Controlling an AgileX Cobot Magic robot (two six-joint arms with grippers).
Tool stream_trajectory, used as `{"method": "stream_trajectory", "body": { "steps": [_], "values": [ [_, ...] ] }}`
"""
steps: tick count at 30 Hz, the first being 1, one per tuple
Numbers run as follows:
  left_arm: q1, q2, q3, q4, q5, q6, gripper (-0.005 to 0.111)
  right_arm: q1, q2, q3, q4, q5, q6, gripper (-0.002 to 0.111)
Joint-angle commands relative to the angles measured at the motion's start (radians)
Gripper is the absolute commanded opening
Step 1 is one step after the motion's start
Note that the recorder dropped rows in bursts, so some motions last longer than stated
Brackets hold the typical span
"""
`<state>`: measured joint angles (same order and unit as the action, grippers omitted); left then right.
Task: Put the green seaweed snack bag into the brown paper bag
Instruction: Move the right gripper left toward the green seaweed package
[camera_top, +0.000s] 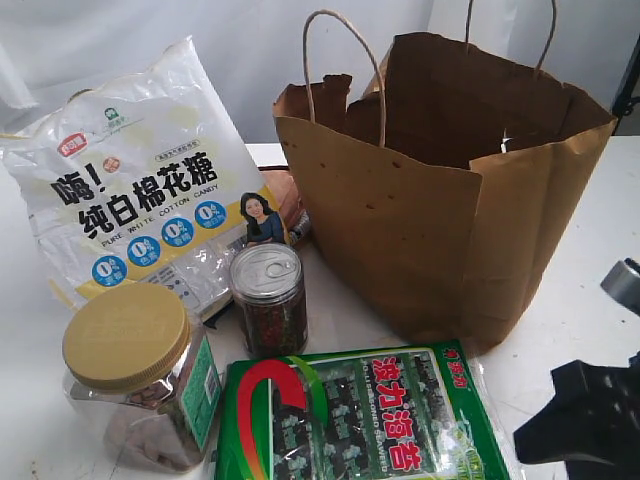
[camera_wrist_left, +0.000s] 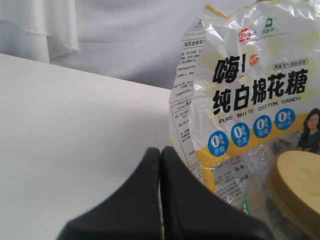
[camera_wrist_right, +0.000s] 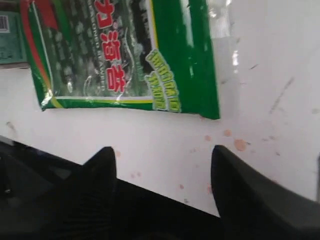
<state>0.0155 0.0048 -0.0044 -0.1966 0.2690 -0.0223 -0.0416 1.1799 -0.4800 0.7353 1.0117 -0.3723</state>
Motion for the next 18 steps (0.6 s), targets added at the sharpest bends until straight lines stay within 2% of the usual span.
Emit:
{"method": "stream_trajectory", "body": {
  "steps": [1, 7, 12, 18],
  "values": [
    [0.003, -0.005, 0.004, 0.004, -0.006, 0.001, 0.0, 0.001, 0.092, 0.045, 0.144, -0.082, -0.132, 0.056],
    [0.003, -0.005, 0.004, 0.004, -0.006, 0.001, 0.0, -0.003, 0.191, 0.046, 0.128, -0.181, -0.11, 0.057],
    [0.003, -0.005, 0.004, 0.004, -0.006, 0.001, 0.0, -0.05, 0.277, 0.046, 0.131, -0.217, -0.127, 0.057],
    [0.003, -0.005, 0.004, 0.004, -0.006, 0.001, 0.0, -0.133, 0.364, 0.046, 0.245, -0.208, -0.291, 0.057]
  ]
}}
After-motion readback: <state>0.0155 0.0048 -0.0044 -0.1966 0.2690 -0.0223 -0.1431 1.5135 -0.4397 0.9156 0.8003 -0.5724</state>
